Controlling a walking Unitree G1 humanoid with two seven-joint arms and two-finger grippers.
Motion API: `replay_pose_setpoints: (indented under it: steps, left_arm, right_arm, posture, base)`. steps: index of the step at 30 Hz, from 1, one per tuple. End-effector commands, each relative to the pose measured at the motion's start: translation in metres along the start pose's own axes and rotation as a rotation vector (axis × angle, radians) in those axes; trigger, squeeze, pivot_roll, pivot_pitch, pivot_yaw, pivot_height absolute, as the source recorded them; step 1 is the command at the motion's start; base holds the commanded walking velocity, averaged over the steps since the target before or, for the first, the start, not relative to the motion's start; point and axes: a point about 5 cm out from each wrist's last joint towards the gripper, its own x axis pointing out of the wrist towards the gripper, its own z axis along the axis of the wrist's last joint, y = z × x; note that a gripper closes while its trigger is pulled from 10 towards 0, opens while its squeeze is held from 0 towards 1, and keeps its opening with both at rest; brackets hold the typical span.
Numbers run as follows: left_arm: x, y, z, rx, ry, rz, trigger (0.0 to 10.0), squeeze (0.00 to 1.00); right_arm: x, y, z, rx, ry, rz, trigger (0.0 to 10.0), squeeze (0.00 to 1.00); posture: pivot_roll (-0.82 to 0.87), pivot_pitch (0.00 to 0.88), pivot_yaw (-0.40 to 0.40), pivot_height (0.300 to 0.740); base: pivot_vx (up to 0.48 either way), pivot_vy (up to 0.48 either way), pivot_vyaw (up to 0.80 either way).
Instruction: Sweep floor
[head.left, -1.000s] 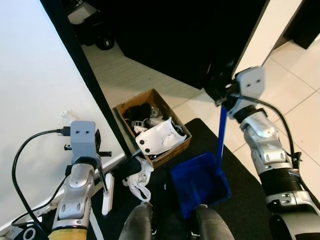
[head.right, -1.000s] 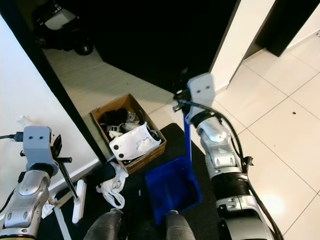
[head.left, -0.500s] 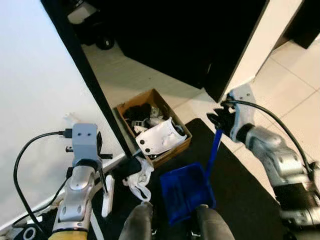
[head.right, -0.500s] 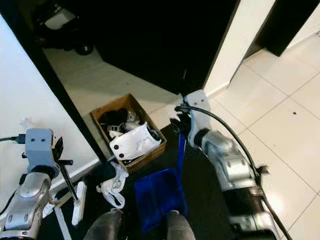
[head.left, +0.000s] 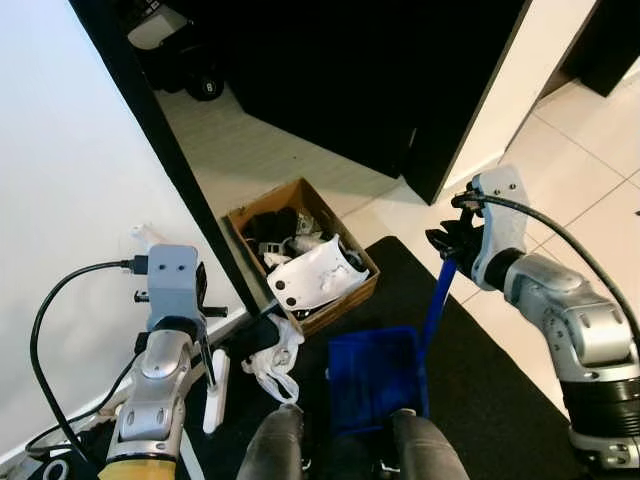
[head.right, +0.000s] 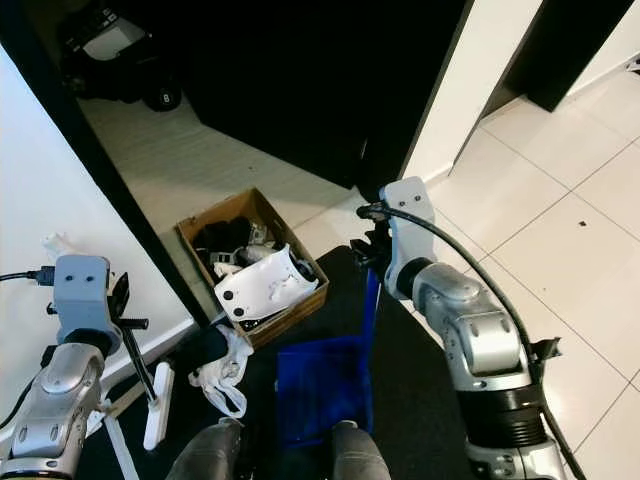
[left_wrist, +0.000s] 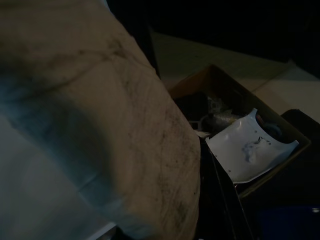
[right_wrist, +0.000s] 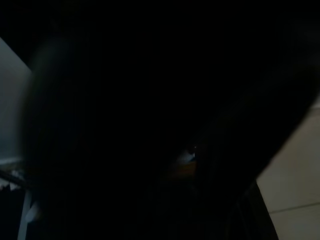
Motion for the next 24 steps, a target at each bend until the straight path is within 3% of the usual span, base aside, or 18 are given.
replay_pose_setpoints:
  steps: [1, 5, 14, 20, 24]
  left_arm:
    - [-0.001, 0.002, -0.002, 0.031, 0.003, 0.008, 10.0, 0.0]
    - [-0.001, 0.001, -0.003, 0.029, 0.006, 0.006, 10.0, 0.0]
    - [0.0, 0.003, -0.004, 0.041, 0.011, 0.003, 10.0, 0.0]
    - [0.001, 0.006, -0.003, 0.046, 0.008, 0.011, 10.0, 0.0]
    - [0.0, 0.006, -0.005, 0.043, 0.01, 0.015, 10.0, 0.0]
  right_arm:
    - [0.007, 0.005, -0.005, -0.013, -0.064, 0.003, 10.0, 0.0]
    - [0.018, 0.012, -0.005, -0.049, -0.147, -0.008, 10.0, 0.0]
    - [0.033, 0.021, -0.019, -0.185, -0.116, 0.104, 10.0, 0.0]
    - [0.035, 0.014, -0.019, -0.281, -0.108, 0.196, 10.0, 0.0]
    - [0.034, 0.001, -0.011, -0.339, -0.126, 0.179, 10.0, 0.0]
  posture:
    - [0.03, 0.172, 0.015, 0.74]
    - [0.04, 0.172, 0.024, 0.74]
    - [0.05, 0.171, 0.035, 0.74]
    - [0.06, 0.169, 0.028, 0.74]
    - [0.05, 0.172, 0.023, 0.74]
  base:
    - [0.0, 0.0, 0.0]
    - [0.0, 0.0, 0.0]
    - [0.0, 0.0, 0.0]
    - [0.0, 0.0, 0.0]
    - [0.0, 0.0, 0.0]
